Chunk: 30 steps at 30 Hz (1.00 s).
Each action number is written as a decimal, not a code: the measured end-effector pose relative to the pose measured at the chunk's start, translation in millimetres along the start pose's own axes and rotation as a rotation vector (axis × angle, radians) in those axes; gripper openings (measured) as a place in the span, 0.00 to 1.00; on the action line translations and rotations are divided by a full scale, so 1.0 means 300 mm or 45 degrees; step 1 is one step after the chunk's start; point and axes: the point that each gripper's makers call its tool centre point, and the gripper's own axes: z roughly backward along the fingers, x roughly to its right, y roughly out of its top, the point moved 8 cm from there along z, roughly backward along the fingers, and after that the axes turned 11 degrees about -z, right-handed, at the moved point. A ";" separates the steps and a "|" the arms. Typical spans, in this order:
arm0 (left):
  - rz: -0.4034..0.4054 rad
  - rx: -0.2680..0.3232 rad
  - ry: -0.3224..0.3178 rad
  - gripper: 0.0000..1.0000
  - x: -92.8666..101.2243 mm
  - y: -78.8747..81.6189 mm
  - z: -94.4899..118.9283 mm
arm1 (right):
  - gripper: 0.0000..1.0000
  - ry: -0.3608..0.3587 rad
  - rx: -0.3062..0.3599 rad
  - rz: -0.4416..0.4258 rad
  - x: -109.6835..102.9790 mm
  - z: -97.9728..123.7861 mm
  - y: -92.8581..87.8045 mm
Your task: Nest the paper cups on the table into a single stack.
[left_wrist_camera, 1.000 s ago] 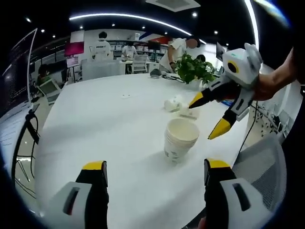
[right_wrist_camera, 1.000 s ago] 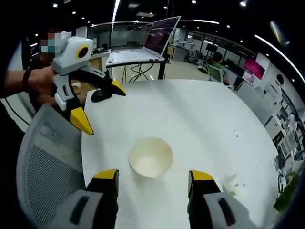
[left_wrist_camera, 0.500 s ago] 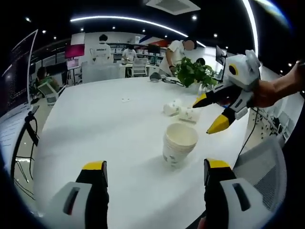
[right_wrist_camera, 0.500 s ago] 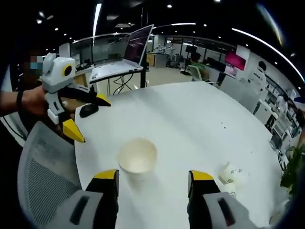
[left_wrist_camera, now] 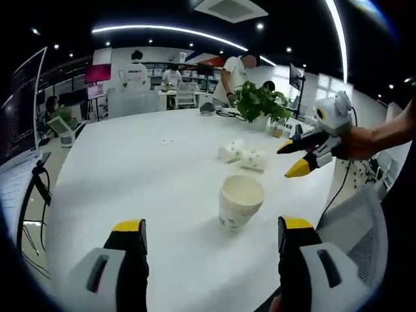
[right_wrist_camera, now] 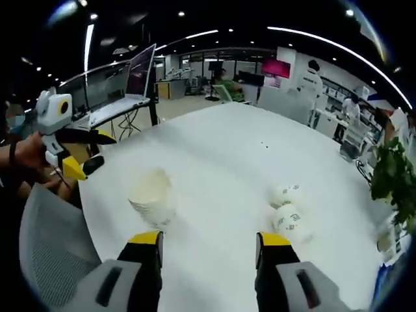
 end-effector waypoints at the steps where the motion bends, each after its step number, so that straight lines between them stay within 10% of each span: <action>1: -0.002 0.001 0.002 0.81 -0.002 0.002 0.001 | 0.57 -0.008 0.005 -0.014 0.011 0.002 -0.006; 30: 0.015 -0.032 0.026 0.80 0.012 0.022 0.011 | 0.57 -0.130 0.095 -0.251 0.281 -0.014 -0.135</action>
